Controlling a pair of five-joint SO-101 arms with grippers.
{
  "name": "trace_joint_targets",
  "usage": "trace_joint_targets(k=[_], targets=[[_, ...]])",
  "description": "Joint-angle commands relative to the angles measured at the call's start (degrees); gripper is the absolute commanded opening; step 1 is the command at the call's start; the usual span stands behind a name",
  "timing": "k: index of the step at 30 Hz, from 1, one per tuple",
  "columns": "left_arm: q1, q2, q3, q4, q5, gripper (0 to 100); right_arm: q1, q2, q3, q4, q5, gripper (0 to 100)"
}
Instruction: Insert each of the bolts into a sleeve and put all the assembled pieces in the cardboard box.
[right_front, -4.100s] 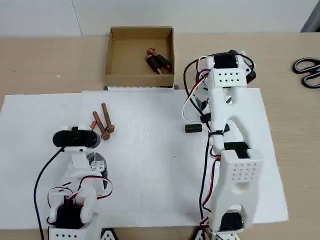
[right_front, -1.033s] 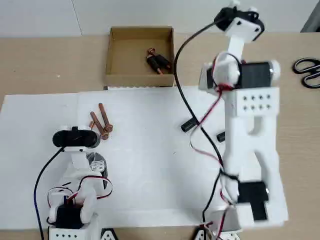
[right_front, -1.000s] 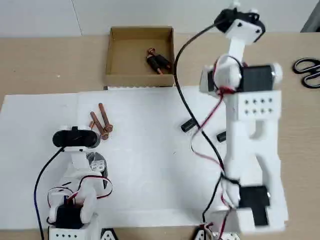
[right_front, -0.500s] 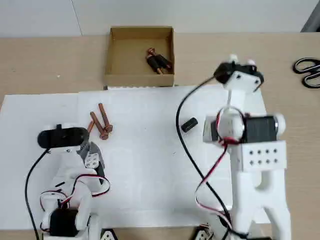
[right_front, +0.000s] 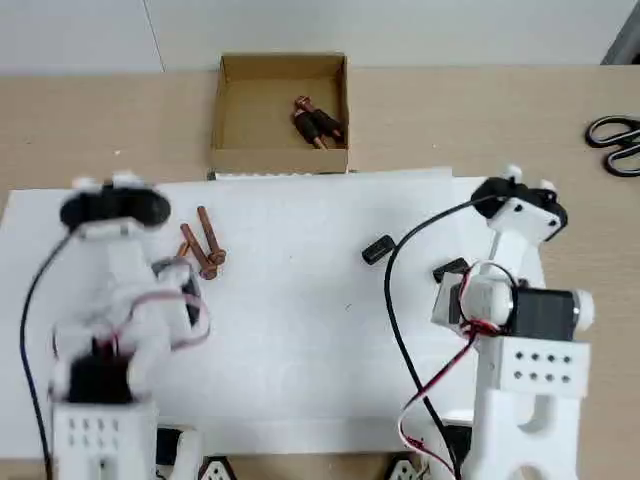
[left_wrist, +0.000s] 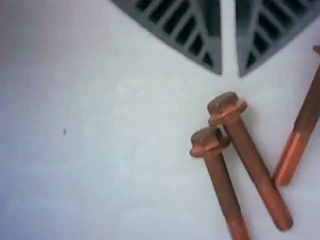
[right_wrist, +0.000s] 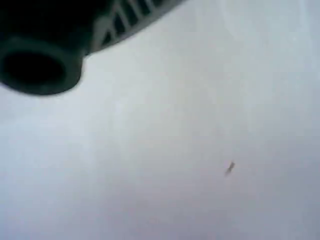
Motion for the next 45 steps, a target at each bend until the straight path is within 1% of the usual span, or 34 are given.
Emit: trace_joint_targets(k=[1,3,5,7,11,17,20,22,24,27,35,39,45], targets=[[0.0,17.14,-16.4,4.75,-5.27,1,1.89,-3.65,1.14,-0.57,0.44,0.3],[-0.09,23.74,-22.37,7.3,-8.88,1,3.47,-5.49,1.67,-0.92,0.44,0.3],[-0.09,28.75,-26.77,8.35,-12.48,1,4.88,-6.64,1.67,-0.92,0.53,0.3],[0.26,33.14,-29.76,8.44,-14.42,1,6.55,-7.6,1.76,-1.01,0.53,0.4],[0.09,40.0,-33.54,10.02,-14.77,1,9.54,-8.31,1.76,-1.01,0.53,0.4],[-0.09,49.23,-36.7,14.59,-14.51,1,12.7,-8.4,3.69,-1.71,0.35,0.4],[-0.62,51.87,-38.11,16.53,-14.51,2,13.85,-8.4,3.78,-1.8,0.35,0.4],[-0.7,53.01,-38.99,17.85,-14.51,5,13.85,-8.4,3.78,-1.8,0.35,0.4],[-0.79,54.15,-39.69,19.16,-14.77,6,13.85,-8.4,3.78,-1.89,0.35,0.4],[-2.99,55.38,-39.69,19.16,-14.95,7,13.85,-8.4,3.78,-1.98,0.35,0.3],[-10.2,59.69,-39.69,18.99,-23.12,7,13.67,-8.4,3.78,-1.98,0.35,0.3],[-10.99,62.42,-39.69,19.08,-26.99,7,13.67,-8.4,3.78,-1.98,0.44,0.3],[-10.99,65.67,-39.69,18.73,-30.51,7,13.58,-8.4,3.78,-1.98,0.44,0.3]])
